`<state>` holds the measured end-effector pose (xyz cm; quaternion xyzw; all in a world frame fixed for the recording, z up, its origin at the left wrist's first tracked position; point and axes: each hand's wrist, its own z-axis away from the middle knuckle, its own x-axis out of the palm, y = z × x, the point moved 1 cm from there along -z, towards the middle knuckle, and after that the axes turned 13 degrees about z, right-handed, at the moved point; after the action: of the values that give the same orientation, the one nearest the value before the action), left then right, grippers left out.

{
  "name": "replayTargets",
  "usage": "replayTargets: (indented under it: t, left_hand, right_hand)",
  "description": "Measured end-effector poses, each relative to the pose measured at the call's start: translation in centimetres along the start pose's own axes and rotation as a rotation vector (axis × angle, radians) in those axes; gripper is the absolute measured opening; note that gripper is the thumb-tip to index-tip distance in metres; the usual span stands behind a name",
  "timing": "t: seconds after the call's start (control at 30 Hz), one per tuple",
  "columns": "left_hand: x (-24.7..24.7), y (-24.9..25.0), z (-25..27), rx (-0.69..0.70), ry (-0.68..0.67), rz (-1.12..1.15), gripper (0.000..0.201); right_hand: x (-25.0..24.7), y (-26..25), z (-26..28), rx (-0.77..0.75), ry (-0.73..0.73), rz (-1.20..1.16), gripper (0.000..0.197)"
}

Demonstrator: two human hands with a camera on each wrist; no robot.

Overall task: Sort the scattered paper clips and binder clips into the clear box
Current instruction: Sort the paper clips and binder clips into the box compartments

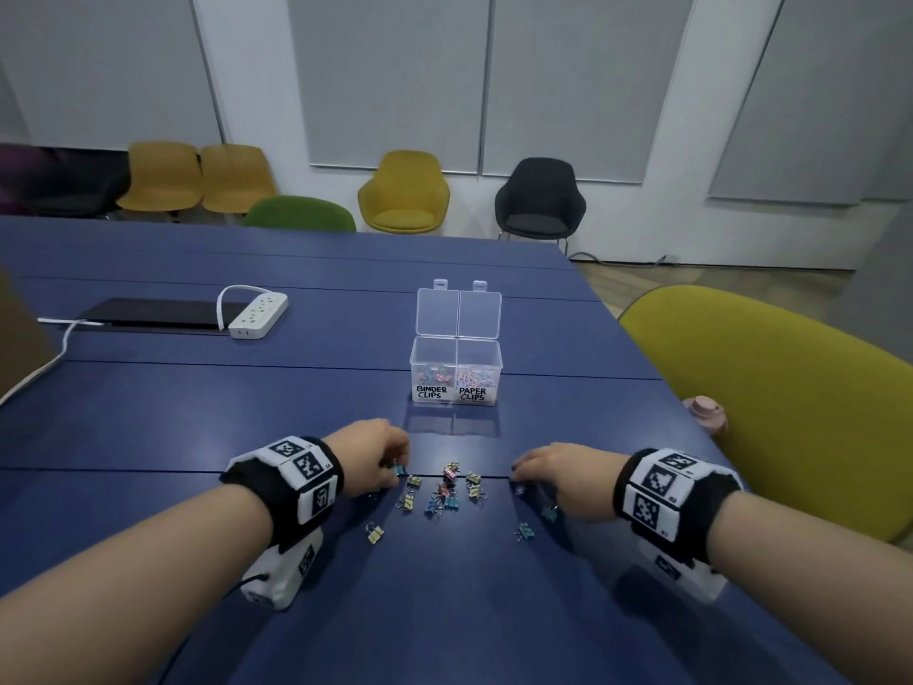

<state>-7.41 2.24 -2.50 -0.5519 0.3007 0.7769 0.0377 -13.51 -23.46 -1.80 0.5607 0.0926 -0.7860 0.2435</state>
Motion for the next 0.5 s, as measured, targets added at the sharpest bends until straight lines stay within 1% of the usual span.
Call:
replayTargets:
  t: [0.07,0.13,0.23,0.3,0.37,0.43,0.5]
  left_hand:
    - [-0.2,-0.4,0.6,-0.013,0.013,-0.004,0.023]
    - [-0.2,-0.6,1.2,-0.027,0.014,0.000,0.025]
    - [-0.3,-0.7,2.1,-0.073,-0.033,0.082,0.036]
    - [-0.5,-0.7,2.6,-0.116,-0.092,0.192,0.047]
    - [-0.6,-0.7,2.8,-0.125,-0.128,0.205,0.054]
    - [-0.6,-0.7,3.0,-0.114,-0.123,0.199,0.056]
    - [-0.5,-0.7,3.0,-0.094,-0.113,0.236,0.054]
  right_hand:
    - [0.8,0.2,1.1,0.078,-0.032,0.004,0.064]
    - [1.3,0.3,1.7,0.148,-0.069,-0.052,0.073]
    - [1.5,0.1,1.6,0.203,-0.076,-0.138,0.080]
    - [1.5,-0.3,1.3,0.231,-0.060,-0.171,0.079]
    - [1.4,-0.6,0.9,0.260,-0.050,-0.186,0.073]
    - [1.1,-0.9,0.5,0.279,-0.031,-0.184,0.065]
    - [0.9,-1.5,-0.1,0.265,-0.007,-0.175,0.059]
